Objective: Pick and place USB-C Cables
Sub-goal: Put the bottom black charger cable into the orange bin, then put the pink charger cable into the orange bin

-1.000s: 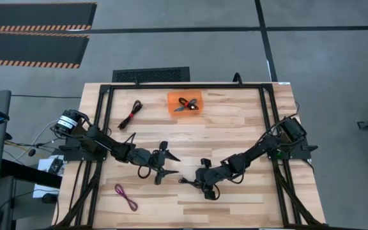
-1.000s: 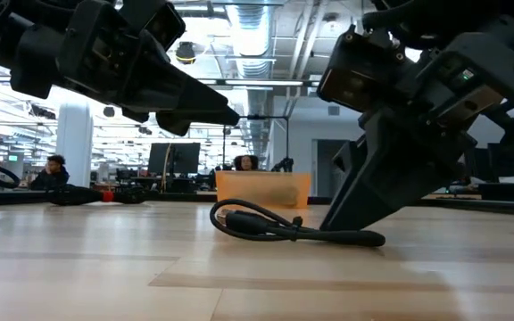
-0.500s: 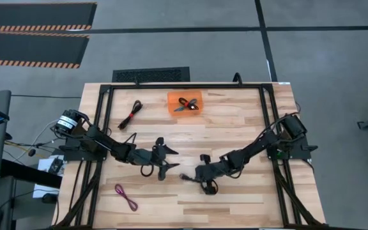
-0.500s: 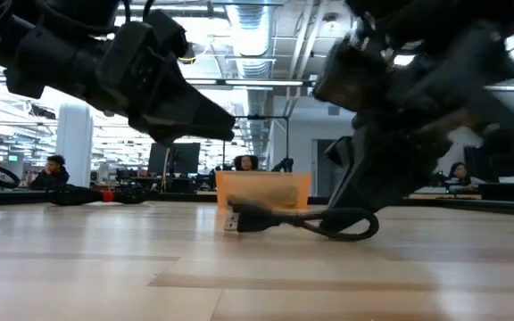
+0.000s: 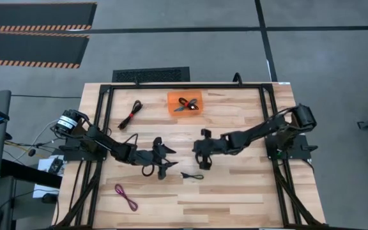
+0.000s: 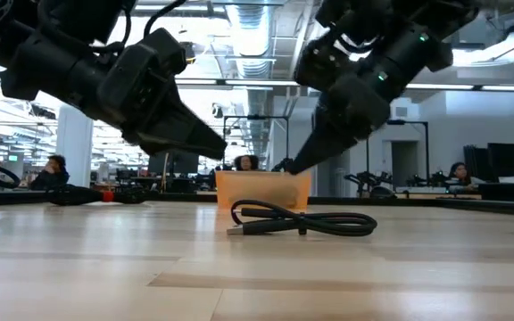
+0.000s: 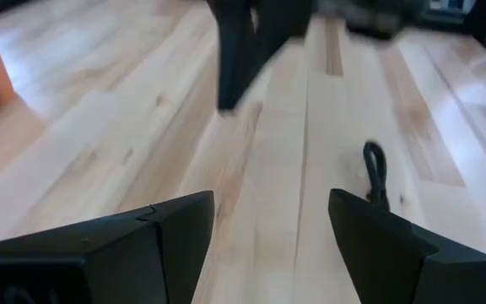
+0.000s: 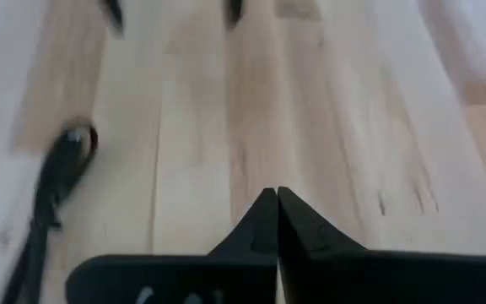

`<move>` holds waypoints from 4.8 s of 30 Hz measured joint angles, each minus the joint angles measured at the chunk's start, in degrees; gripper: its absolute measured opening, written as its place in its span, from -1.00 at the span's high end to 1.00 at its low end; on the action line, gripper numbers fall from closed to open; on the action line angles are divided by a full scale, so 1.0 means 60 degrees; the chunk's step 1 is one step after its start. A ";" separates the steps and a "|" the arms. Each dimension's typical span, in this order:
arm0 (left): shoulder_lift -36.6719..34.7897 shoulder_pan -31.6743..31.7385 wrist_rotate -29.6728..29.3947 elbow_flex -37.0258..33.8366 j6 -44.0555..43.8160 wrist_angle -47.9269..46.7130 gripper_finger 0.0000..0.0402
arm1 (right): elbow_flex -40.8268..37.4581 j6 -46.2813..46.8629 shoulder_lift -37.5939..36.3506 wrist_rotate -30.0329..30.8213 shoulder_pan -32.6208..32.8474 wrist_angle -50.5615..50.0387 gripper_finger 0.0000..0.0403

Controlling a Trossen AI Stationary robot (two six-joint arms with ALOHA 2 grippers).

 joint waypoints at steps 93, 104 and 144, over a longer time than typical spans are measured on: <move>0.0000 0.0109 -0.0672 0.0003 -0.1682 -0.1427 -0.12 | 0.3333 -0.3312 0.1655 -0.0772 -0.5527 -0.1262 0.47; 0.0000 0.0082 0.0246 0.0003 -0.2322 -0.1758 -0.12 | 0.2723 -0.2993 0.0784 -0.0593 -0.5038 -0.1176 0.26; -0.1985 -0.5517 0.3788 0.3536 -0.5759 -1.3278 0.38 | -0.1330 -0.0715 -0.0013 -0.1046 -0.1327 0.6056 0.41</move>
